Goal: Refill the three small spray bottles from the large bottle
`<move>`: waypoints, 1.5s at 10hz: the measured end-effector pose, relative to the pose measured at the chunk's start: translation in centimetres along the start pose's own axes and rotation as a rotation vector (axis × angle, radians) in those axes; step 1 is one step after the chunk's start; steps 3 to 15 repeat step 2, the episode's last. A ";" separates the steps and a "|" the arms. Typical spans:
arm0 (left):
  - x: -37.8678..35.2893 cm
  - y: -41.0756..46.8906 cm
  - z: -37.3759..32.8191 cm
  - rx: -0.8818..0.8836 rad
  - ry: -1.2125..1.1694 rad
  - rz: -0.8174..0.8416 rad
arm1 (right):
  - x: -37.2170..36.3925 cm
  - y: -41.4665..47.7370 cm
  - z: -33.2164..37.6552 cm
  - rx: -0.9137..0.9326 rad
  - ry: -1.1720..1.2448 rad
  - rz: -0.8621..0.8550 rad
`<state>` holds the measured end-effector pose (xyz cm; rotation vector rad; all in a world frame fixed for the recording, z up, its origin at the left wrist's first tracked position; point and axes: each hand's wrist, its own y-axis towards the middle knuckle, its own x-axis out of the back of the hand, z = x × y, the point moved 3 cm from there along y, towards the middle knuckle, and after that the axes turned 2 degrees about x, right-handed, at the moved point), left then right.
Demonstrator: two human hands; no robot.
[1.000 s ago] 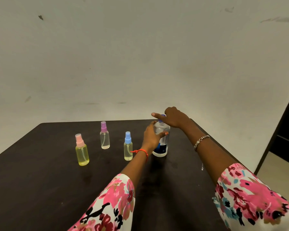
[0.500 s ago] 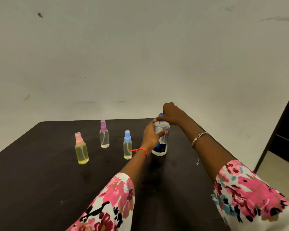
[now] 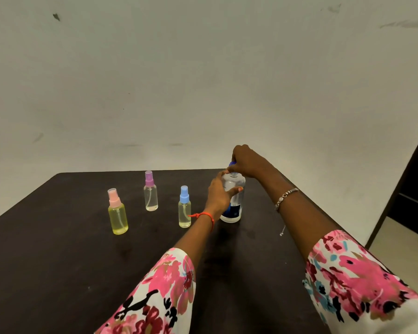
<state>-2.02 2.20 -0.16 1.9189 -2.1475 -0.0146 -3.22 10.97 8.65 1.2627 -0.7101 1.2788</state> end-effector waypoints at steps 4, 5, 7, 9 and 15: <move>-0.1 -0.9 -1.3 -0.036 0.064 0.086 | -0.6 -0.5 0.5 -0.035 -0.102 0.027; -0.1 -0.9 -1.3 -0.036 0.064 0.086 | -0.6 -0.5 0.5 -0.035 -0.102 0.027; -0.1 -0.9 -1.3 -0.036 0.064 0.086 | -0.6 -0.5 0.5 -0.035 -0.102 0.027; -0.1 -0.9 -1.3 -0.036 0.064 0.086 | -0.6 -0.5 0.5 -0.035 -0.102 0.027; -0.1 -0.9 -1.3 -0.036 0.064 0.086 | -0.6 -0.5 0.5 -0.035 -0.102 0.027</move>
